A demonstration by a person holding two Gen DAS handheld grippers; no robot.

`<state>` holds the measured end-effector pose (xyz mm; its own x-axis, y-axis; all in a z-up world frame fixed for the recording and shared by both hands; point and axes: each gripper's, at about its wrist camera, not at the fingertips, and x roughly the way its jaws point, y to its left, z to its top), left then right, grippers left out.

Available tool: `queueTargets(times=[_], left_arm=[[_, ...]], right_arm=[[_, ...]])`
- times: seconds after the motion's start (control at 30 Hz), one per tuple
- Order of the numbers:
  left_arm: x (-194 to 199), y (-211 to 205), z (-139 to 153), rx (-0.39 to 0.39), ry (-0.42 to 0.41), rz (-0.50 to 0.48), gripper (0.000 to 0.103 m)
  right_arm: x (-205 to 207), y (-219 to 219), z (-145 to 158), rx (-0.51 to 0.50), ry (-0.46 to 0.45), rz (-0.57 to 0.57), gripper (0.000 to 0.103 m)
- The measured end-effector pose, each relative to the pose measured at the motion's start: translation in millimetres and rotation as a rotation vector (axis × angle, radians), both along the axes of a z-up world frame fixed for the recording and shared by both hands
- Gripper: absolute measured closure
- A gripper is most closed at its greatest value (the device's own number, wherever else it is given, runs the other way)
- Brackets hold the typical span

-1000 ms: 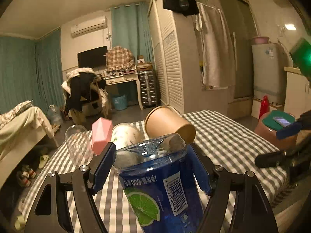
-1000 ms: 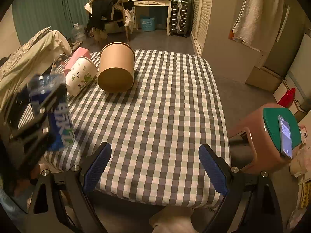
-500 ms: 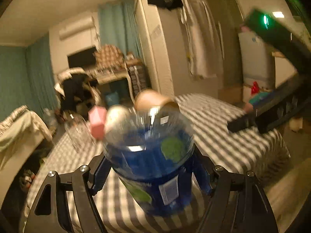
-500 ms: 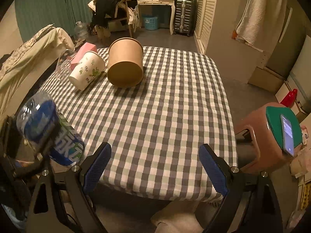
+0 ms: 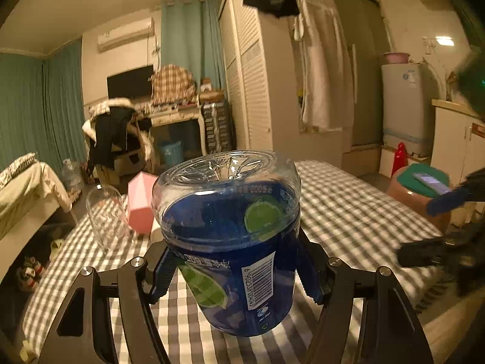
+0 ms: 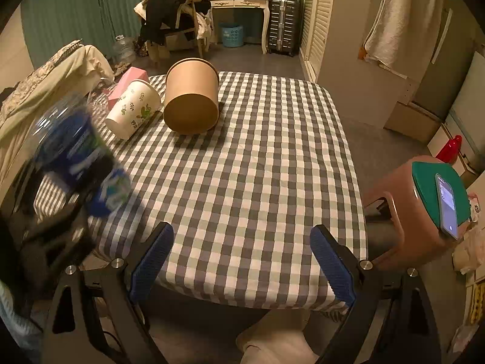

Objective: Flip cup upside down
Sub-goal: 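Rotate the held bottle upside down with the left tool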

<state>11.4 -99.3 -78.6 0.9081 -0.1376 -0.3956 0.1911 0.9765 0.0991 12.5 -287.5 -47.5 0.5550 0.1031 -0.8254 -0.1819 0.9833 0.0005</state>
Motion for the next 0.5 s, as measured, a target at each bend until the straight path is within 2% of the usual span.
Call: queueTargets(times=[0.2, 0.27, 0.33, 0.4, 0.47, 0.5], left_arm=[[5, -1, -21, 0.009, 0.079, 0.012, 0.034], [5, -3, -26, 0.029, 0.092, 0.010, 0.034], [3, -2, -29, 0.016, 0.100, 0.009, 0.033], [2, 2, -25, -0.018, 0.114, -0.004, 0.027], [-2, 5, -19, -0.038, 0.111, -0.001, 0.007], [-6, 7, -14, -0.048, 0.104, 0.004, 0.004]], right_arm=[[2, 0, -5, -0.004, 0.009, 0.003, 0.011], [3, 0, -6, -0.004, 0.010, -0.002, 0.011], [4, 0, -6, -0.003, 0.010, -0.005, 0.011], [3, 1, -5, 0.000, 0.007, -0.003, 0.011], [1, 2, -2, 0.005, -0.002, 0.003, 0.011], [0, 2, 0, 0.007, -0.010, 0.005, 0.011]])
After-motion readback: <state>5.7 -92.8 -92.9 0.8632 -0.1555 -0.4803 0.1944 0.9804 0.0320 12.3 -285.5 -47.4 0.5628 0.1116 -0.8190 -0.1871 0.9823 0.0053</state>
